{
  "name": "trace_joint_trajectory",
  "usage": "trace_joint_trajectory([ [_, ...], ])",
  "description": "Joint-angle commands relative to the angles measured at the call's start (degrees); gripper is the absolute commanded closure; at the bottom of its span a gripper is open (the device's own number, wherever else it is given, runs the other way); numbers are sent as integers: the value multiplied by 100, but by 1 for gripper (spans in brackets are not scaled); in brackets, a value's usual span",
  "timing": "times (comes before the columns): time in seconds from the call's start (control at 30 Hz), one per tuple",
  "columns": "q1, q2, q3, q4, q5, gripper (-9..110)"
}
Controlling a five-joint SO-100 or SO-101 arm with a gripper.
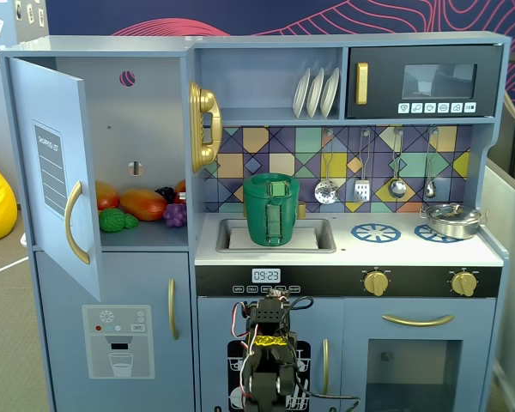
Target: Pick up the lid from the counter and put it on the green recipient
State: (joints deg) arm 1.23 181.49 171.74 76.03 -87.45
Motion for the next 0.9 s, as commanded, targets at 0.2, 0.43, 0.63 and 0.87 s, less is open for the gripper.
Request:
trace_joint_trajectory([
  [0.2, -141, 62, -9, 1160, 167, 100],
  [0.43, -255, 62, -9, 1169, 97, 98],
  [0.63, -255, 62, -9, 1169, 97, 97],
  [0.87, -255, 62, -9, 1169, 97, 96],
])
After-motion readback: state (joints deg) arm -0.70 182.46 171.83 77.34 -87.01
